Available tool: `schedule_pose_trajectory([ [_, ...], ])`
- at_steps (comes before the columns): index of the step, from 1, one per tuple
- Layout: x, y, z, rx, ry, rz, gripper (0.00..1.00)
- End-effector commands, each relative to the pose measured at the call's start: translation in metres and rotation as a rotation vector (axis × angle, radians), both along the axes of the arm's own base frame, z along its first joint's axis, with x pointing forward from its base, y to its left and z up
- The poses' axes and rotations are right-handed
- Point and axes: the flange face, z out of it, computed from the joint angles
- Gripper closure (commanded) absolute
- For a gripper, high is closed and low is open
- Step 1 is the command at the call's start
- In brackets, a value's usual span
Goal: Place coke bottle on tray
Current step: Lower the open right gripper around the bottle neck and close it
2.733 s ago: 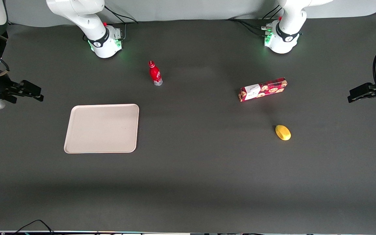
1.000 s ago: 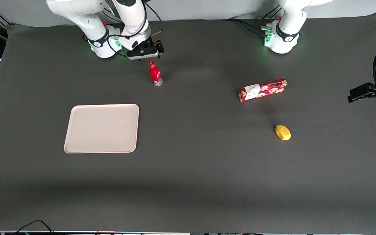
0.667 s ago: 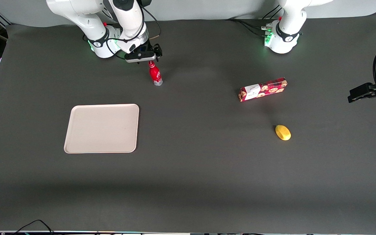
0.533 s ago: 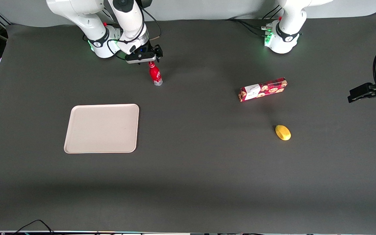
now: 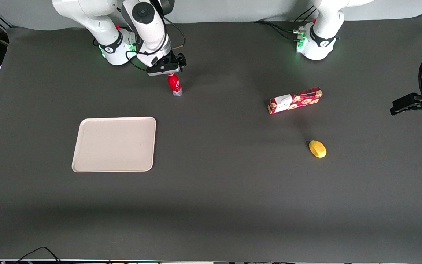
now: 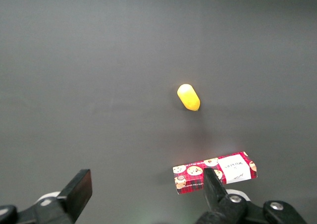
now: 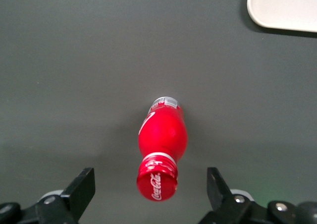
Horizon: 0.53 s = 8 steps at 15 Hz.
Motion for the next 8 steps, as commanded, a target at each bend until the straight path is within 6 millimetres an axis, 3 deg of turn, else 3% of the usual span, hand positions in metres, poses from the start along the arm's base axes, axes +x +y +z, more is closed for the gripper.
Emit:
schedule_pose_trajectory([
  [1,-0.0005,-0.0026,-0.0073,0.011,0.004,-0.026,0.0],
  [6,0.0026,-0.0061,-0.0089,0.012,0.001,-0.039,0.01],
  [8,0.0026,-0.0061,-0.0089,0.012,0.001,-0.039,0.12],
])
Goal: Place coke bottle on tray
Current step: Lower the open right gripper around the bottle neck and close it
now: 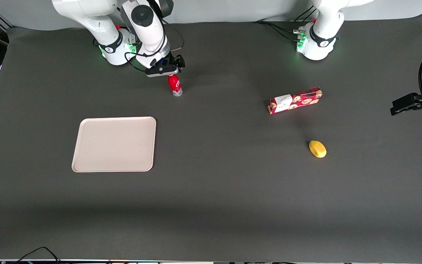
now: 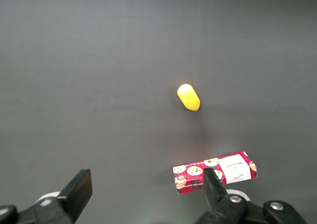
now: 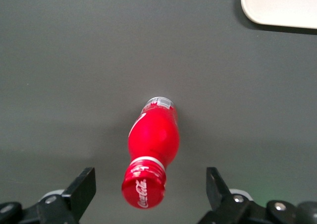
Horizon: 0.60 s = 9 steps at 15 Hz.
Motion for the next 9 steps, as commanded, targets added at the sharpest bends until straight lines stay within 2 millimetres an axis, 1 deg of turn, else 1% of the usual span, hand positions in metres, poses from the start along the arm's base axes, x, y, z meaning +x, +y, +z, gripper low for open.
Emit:
schedule_pose_trajectory([
  [1,0.0019,0.0013,-0.0013,0.019,-0.001,-0.026,0.2],
  [4,0.0018,0.0013,-0.0017,0.019,0.0,-0.025,0.45],
  [5,0.002,0.0018,-0.0011,0.021,-0.001,-0.024,0.56],
  [8,0.0021,0.0023,-0.0006,0.021,0.0,-0.025,0.97],
  [9,0.0039,0.0021,0.0001,0.023,0.0,-0.038,1.0],
])
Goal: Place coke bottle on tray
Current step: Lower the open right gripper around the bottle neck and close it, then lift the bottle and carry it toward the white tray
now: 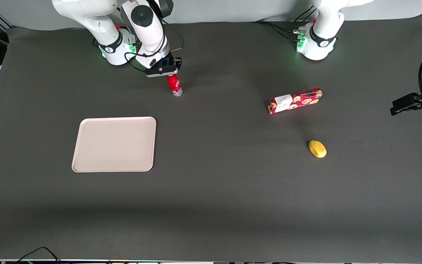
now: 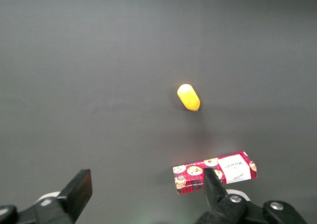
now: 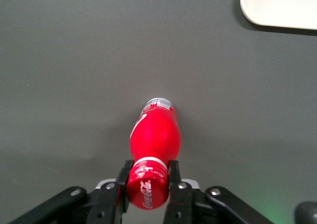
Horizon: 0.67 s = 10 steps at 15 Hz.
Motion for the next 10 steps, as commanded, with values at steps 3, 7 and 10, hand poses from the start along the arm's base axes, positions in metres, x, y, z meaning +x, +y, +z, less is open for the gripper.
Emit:
schedule_pose_trajectory([
  [3,0.004,0.005,0.0,0.024,0.007,-0.067,1.0],
  [7,0.021,0.01,0.029,0.051,0.008,-0.072,1.0],
  [10,0.062,-0.014,0.075,0.064,0.03,-0.089,1.0],
])
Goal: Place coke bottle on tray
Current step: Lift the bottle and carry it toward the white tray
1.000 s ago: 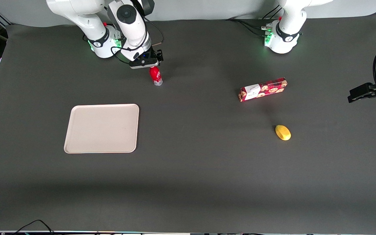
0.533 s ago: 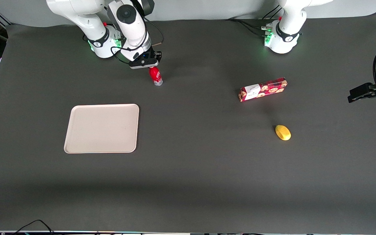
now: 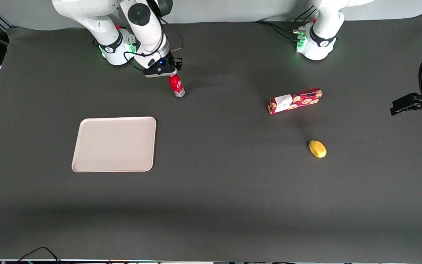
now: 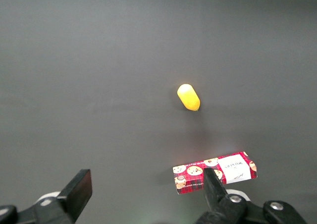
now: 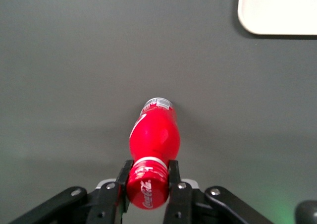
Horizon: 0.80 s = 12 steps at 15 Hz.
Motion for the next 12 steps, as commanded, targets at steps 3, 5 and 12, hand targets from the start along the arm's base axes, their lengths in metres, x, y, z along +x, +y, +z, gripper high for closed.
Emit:
schedule_pose_trajectory([
  [3,0.086,-0.065,0.087,0.033,-0.005,0.013,1.0],
  [5,0.123,-0.109,0.107,0.023,-0.043,0.055,1.0],
  [12,0.225,-0.287,0.138,-0.066,-0.003,0.236,1.0],
])
